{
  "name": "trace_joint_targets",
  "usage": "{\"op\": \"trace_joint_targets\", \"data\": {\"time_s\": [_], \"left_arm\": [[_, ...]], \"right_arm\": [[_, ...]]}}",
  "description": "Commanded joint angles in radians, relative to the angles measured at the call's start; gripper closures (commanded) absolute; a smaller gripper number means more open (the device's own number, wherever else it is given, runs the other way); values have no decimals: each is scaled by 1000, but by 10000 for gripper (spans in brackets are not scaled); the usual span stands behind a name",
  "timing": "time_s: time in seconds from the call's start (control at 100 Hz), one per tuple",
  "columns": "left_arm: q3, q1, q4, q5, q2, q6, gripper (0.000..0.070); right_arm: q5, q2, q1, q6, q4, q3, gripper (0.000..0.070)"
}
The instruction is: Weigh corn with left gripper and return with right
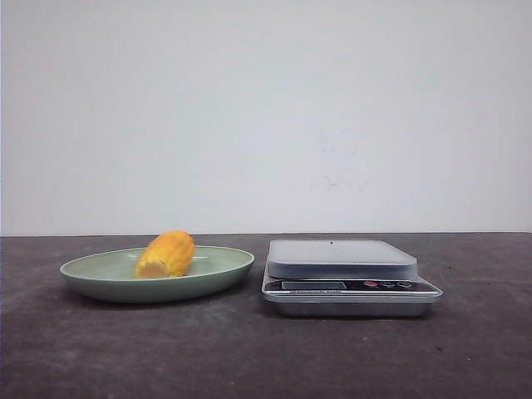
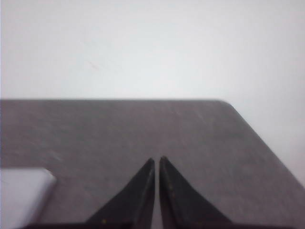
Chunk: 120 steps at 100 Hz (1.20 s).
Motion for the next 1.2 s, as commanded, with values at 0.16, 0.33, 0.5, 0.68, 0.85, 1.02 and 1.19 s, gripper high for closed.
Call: {"op": "trace_joint_targets", "data": {"time_s": [0.16,0.33,0.5,0.68,0.85,1.02,1.19], "left_arm": [[-12,-1,-9,1,-1,10,684],[-12,-1,-9,1,-1,10,684],[-12,-1,-9,1,-1,10,684],[-12,-1,-9,0,-1,10,684],[-12,-1,-9,0,-1,10,684],[-12,-1,-9,0,-1,10,684],[-12,-1,-9,0,-1,10,684]], "right_arm": [[-3,-90,-35,-9,122,-226,688],[-25,-110,-48,-2,159,-288,688],[-58,-110,-48,9,146,-325,688],[-84,-110,-48,1,118,-325,689],[-130,-110,-48,2,122,-325,688],[-130,-110,-48,2,145,-325,689],[-130,-110,-48,2,145,-325,688]]}}
